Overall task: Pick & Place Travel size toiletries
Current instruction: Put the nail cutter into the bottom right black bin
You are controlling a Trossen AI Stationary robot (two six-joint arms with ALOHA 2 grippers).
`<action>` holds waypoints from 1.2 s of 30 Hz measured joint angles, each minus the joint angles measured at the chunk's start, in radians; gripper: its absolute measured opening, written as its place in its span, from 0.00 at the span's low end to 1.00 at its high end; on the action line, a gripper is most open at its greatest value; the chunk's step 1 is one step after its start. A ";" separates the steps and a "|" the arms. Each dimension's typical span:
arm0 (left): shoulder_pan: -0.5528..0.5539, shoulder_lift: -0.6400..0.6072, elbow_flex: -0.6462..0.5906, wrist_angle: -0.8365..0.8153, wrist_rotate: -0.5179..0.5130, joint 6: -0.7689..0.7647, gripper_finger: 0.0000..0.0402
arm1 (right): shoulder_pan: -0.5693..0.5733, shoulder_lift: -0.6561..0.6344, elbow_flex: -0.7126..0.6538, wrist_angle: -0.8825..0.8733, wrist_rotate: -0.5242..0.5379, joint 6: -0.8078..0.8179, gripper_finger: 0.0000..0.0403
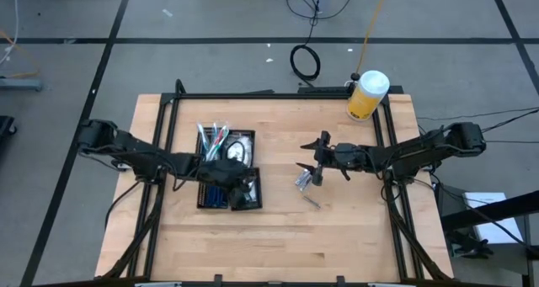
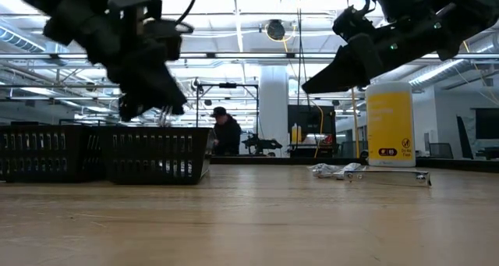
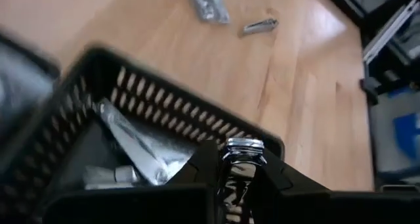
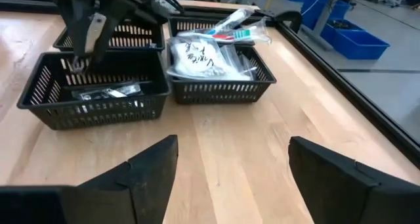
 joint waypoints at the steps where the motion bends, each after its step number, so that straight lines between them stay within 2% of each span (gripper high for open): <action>1: -0.005 0.000 -0.025 0.033 0.000 -0.032 0.08 | 0.000 0.000 0.000 -0.002 0.000 0.000 0.68; 6: -0.011 0.000 -0.083 0.090 0.005 -0.192 0.09 | 0.000 0.000 0.000 0.000 0.000 0.000 0.67; 10: -0.011 0.000 -0.089 0.089 0.006 -0.231 0.18 | 0.001 0.000 0.000 0.000 -0.004 0.000 0.67; 20: -0.011 0.000 -0.089 0.086 0.010 -0.182 0.50 | 0.003 0.000 0.000 -0.005 -0.005 0.000 0.67; 25: 0.001 0.000 -0.088 0.131 0.011 -0.113 0.63 | 0.022 0.000 0.000 -0.070 -0.008 0.034 0.67; 30: 0.038 -0.003 -0.088 0.228 0.047 -0.030 0.69 | 0.113 0.000 0.000 -0.173 -0.001 0.073 0.66; 36: 0.093 -0.003 -0.087 0.382 0.087 0.111 0.71 | 0.267 0.001 0.007 -0.346 0.096 0.298 0.64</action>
